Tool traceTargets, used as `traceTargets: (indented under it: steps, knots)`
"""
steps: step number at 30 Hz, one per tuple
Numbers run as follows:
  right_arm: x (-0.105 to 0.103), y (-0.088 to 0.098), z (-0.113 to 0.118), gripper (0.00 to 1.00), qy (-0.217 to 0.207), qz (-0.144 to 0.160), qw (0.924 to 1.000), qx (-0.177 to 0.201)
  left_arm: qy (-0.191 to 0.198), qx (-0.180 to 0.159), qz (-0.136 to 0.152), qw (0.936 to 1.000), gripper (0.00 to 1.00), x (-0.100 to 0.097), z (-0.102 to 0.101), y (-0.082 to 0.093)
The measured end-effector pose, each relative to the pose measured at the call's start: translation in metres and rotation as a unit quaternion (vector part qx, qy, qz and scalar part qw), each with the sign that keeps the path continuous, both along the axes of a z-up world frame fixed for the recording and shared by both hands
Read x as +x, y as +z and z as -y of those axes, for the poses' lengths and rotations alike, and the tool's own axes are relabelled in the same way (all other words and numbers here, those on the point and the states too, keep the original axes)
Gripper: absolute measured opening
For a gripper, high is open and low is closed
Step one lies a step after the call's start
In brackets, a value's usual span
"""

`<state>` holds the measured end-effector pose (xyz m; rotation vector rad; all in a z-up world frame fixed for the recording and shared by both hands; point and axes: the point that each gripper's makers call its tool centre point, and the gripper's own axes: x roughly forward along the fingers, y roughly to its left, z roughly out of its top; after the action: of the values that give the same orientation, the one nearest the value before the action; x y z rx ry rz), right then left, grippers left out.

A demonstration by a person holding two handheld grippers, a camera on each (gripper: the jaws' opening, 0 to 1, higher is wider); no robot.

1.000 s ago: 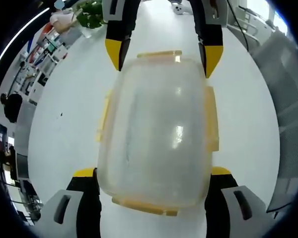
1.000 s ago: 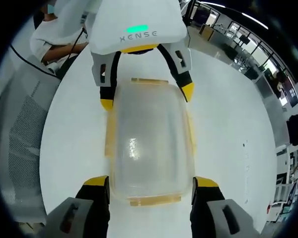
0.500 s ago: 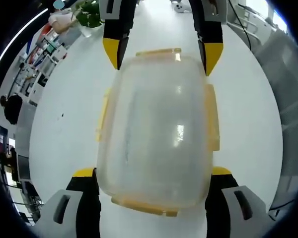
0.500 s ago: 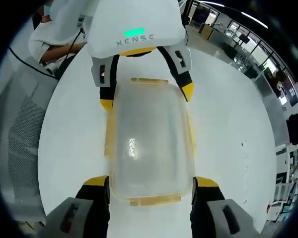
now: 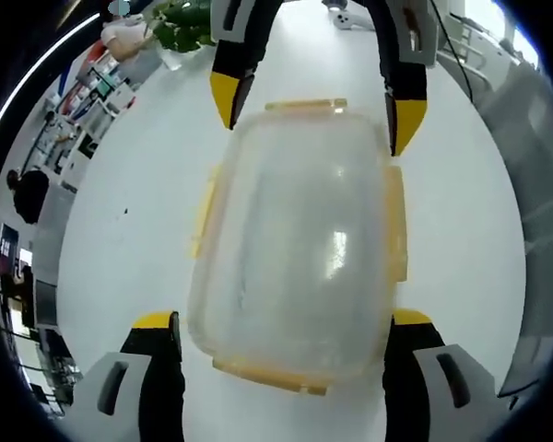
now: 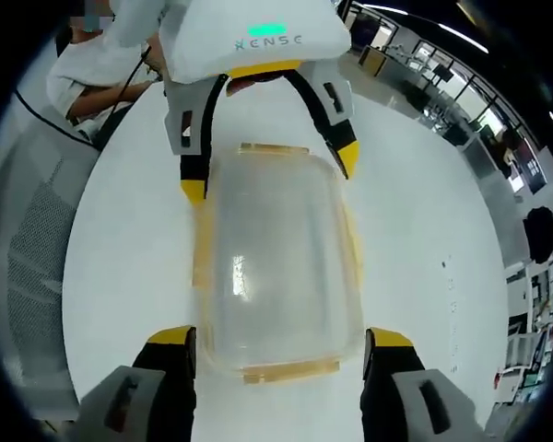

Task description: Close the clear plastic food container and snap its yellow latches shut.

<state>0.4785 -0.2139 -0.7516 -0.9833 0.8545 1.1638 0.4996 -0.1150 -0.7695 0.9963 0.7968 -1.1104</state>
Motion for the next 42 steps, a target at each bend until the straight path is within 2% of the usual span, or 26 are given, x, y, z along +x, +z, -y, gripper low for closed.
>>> traceTargets:
  steps: [6, 12, 14, 16, 19, 22, 29, 34, 35, 37, 42]
  knots:
    - [0.001, 0.005, 0.007, 0.74, -0.015, 0.015, 0.9997, 0.013, 0.009, -0.003, 0.004, 0.9999, 0.89, -0.002, -0.007, 0.004]
    - [-0.003, 0.009, 0.016, 0.73, -0.053, 0.013, 0.9978, 0.038, 0.023, -0.024, 0.013, 0.9994, 0.89, -0.005, -0.01, 0.009]
    - [-0.003, 0.011, 0.016, 0.72, -0.077, 0.017, 0.9954, 0.054, 0.024, -0.027, 0.017, 0.9992, 0.89, -0.006, -0.011, 0.01]
    - [-0.007, 0.012, 0.015, 0.72, -0.093, 0.008, 0.9932, 0.071, 0.031, -0.034, 0.019, 0.9988, 0.89, -0.005, -0.012, 0.012]
    - [-0.009, 0.012, 0.016, 0.71, -0.1, 0.012, 0.9921, 0.075, 0.047, -0.046, 0.014, 0.9977, 0.89, -0.006, -0.012, 0.015]
    - [-0.013, 0.009, 0.019, 0.71, -0.105, 0.009, 0.9914, 0.077, 0.044, -0.047, 0.021, 0.9977, 0.89, -0.008, -0.013, 0.017]
    - [-0.019, 0.009, 0.028, 0.71, -0.13, 0.005, 0.9875, 0.089, 0.065, -0.067, 0.019, 0.9955, 0.89, -0.013, -0.013, 0.021]
    - [-0.022, 0.012, 0.03, 0.71, -0.149, 0.006, 0.9828, 0.109, 0.084, -0.086, 0.018, 0.9926, 0.89, -0.019, -0.014, 0.023]
    - [-0.025, 0.012, 0.029, 0.71, -0.163, -0.002, 0.9789, 0.123, 0.085, -0.086, 0.019, 0.9925, 0.89, -0.019, -0.014, 0.023]
    - [-0.027, 0.012, 0.028, 0.71, -0.17, -0.006, 0.9758, 0.137, 0.089, -0.091, 0.019, 0.9917, 0.89, -0.022, -0.015, 0.023]
    - [-0.037, 0.01, 0.031, 0.7, -0.171, 0.002, 0.9746, 0.144, 0.106, -0.109, 0.023, 0.9881, 0.88, -0.028, -0.016, 0.027]
